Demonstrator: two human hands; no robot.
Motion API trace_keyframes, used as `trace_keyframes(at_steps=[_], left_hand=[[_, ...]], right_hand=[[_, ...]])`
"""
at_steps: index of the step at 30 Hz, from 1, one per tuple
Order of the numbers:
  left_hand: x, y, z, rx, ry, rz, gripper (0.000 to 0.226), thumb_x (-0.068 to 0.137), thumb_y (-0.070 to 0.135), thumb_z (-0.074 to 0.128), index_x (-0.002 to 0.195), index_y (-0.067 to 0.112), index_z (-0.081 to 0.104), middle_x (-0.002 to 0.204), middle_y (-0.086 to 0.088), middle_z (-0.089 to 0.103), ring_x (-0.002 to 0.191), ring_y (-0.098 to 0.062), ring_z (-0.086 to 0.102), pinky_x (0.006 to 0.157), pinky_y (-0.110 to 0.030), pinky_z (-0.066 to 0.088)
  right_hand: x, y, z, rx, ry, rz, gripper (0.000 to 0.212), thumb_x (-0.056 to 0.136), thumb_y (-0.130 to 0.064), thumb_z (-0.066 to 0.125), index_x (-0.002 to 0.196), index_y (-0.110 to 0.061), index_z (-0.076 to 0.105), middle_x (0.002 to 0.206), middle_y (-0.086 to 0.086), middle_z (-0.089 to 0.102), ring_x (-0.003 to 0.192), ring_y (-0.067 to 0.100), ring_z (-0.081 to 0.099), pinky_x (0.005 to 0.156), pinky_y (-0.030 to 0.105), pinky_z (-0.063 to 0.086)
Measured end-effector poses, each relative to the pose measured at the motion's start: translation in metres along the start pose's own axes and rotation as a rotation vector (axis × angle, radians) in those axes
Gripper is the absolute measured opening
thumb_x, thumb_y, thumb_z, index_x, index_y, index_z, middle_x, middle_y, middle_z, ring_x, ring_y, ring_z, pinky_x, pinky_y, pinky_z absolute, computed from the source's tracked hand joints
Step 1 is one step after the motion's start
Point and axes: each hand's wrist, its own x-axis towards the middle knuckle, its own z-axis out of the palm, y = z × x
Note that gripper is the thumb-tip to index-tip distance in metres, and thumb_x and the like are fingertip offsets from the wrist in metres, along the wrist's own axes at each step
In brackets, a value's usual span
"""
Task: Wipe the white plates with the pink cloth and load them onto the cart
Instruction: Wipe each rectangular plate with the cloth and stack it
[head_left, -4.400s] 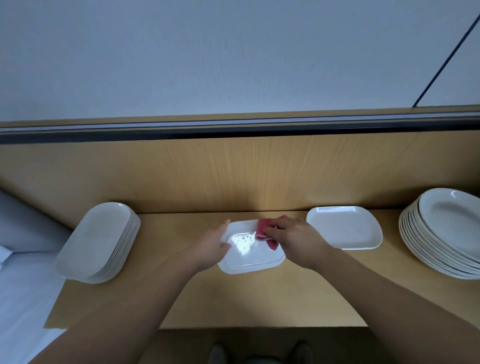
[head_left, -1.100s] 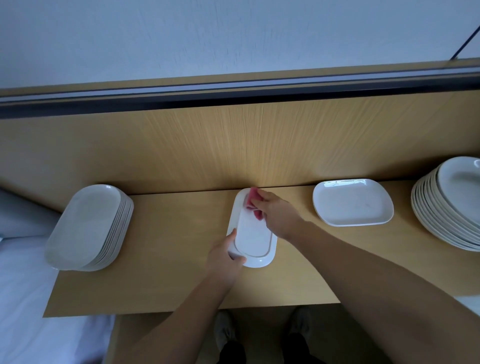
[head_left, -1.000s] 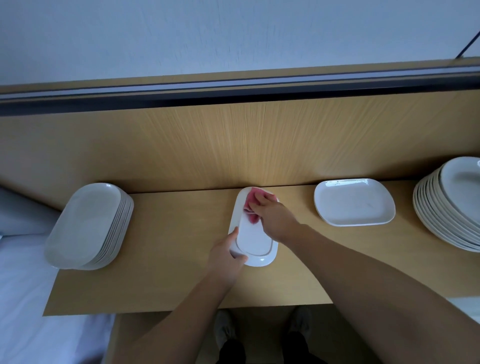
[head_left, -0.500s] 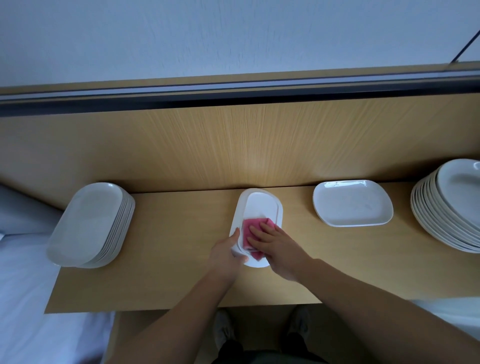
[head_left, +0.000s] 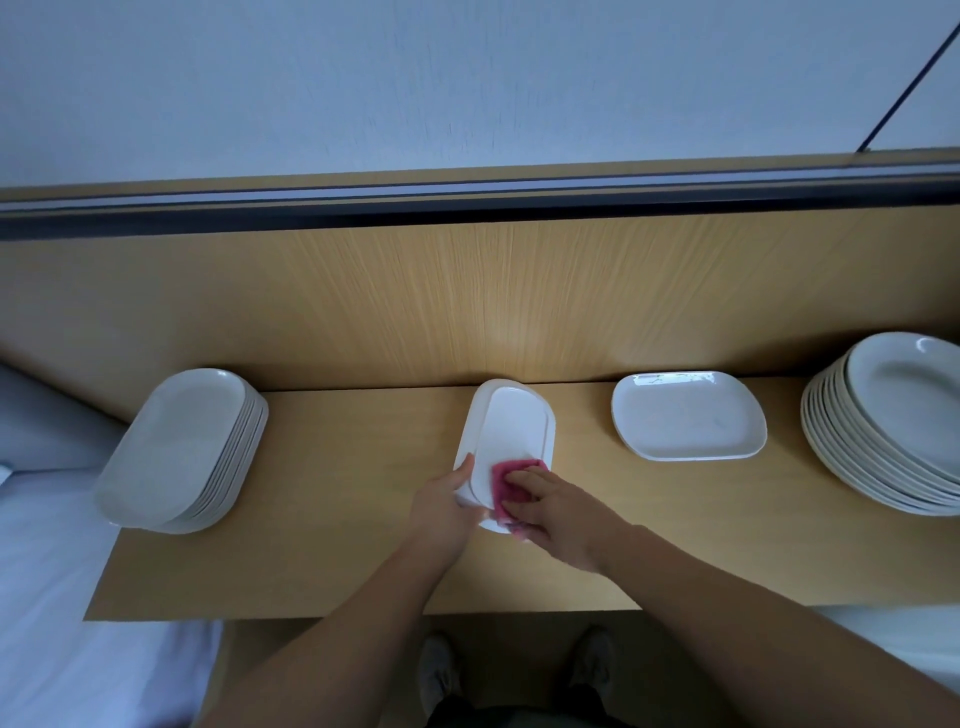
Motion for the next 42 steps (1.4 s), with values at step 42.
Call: trace_keyframes(at_steps=[42], left_hand=[[-0.107, -0.025, -0.152, 0.477, 0.796, 0.264, 0.019, 0.089, 0.013, 0.063, 0.107, 0.013, 0.07, 0.094, 0.001, 0.069, 0.079, -0.013, 0.062, 0.061, -0.016, 0.038]], right_hand=[[0.086, -0.074, -0.081, -0.011, 0.367, -0.375, 0.036, 0.075, -0.002, 0.066, 0.11, -0.01, 0.072, 0.116, 0.003, 0.066, 0.082, 0.013, 0.064, 0.079, 0.012, 0.041]])
